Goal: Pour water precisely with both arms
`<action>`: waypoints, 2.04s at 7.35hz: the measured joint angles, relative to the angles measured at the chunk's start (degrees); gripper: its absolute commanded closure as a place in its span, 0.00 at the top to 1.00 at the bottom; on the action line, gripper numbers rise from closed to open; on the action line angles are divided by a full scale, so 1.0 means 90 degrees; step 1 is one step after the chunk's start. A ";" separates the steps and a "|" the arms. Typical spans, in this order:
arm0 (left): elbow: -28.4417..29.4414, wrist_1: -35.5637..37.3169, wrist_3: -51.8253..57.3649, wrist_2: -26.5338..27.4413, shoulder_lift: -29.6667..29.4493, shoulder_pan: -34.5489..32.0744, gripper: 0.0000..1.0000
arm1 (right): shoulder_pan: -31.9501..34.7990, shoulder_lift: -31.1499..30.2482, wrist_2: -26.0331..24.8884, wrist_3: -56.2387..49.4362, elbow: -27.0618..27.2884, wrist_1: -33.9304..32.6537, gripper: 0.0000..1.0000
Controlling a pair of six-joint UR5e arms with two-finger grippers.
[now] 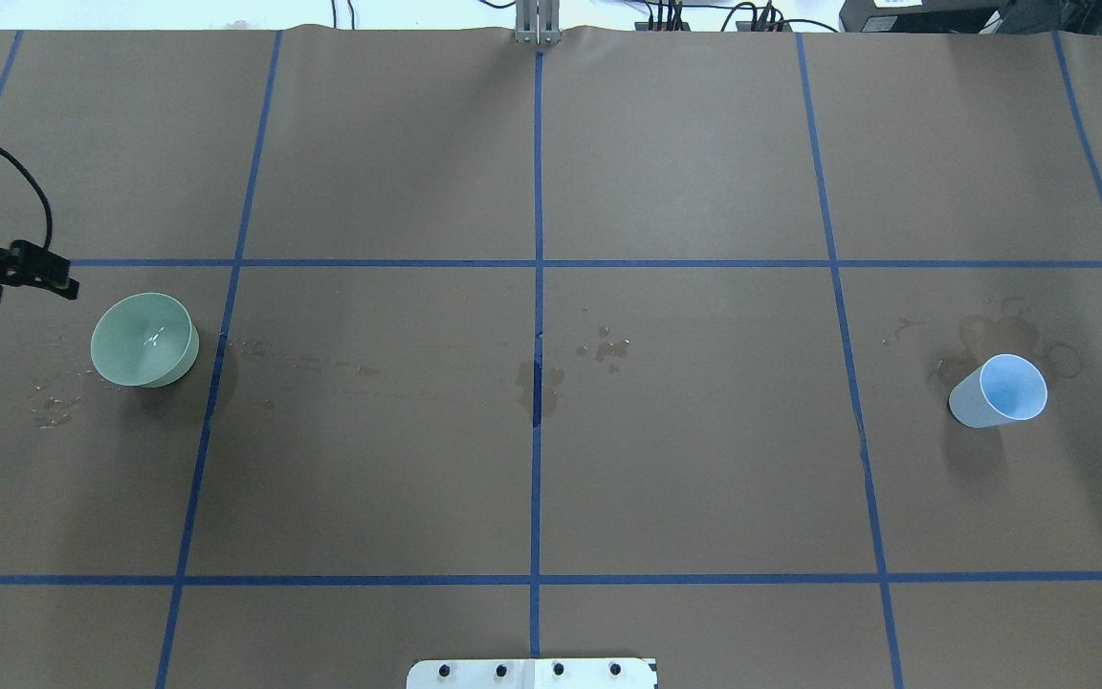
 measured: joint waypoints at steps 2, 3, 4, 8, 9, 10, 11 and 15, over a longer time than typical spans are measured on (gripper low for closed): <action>-0.0134 0.1598 0.2386 -0.0158 -0.0003 -0.1157 1.00 | 0.0003 0.0048 0.0001 0.0018 -0.0014 0.0000 0.99; 0.0068 0.2039 0.3449 -0.0182 0.0018 -0.1673 1.00 | 0.0004 0.0083 0.0001 0.0022 -0.0034 0.0005 0.99; 0.0337 0.2213 0.4220 -0.0201 0.0102 -0.2156 1.00 | 0.0007 0.0084 0.0001 0.0026 -0.0060 0.0039 0.99; 0.0300 0.2084 0.4574 -0.0215 0.0621 -0.3219 1.00 | 0.0007 0.0076 0.0031 0.0052 -0.0252 0.0153 0.99; 0.0202 0.2090 0.4469 -0.0226 0.0675 -0.3260 1.00 | 0.0014 0.0076 0.0036 0.0058 -0.0263 0.0155 0.99; 0.0146 0.2091 0.4333 -0.0246 0.0666 -0.3225 1.00 | 0.0029 0.0078 0.0038 0.0064 -0.0253 0.0156 0.99; 0.0126 0.2089 0.4202 -0.0245 0.0653 -0.3144 1.00 | 0.0049 0.0075 0.0039 0.0069 -0.0246 0.0156 0.99; 0.0132 0.2106 0.4062 -0.0189 0.0648 -0.3007 1.00 | 0.0130 0.0014 0.0088 0.0225 -0.0259 0.0156 0.99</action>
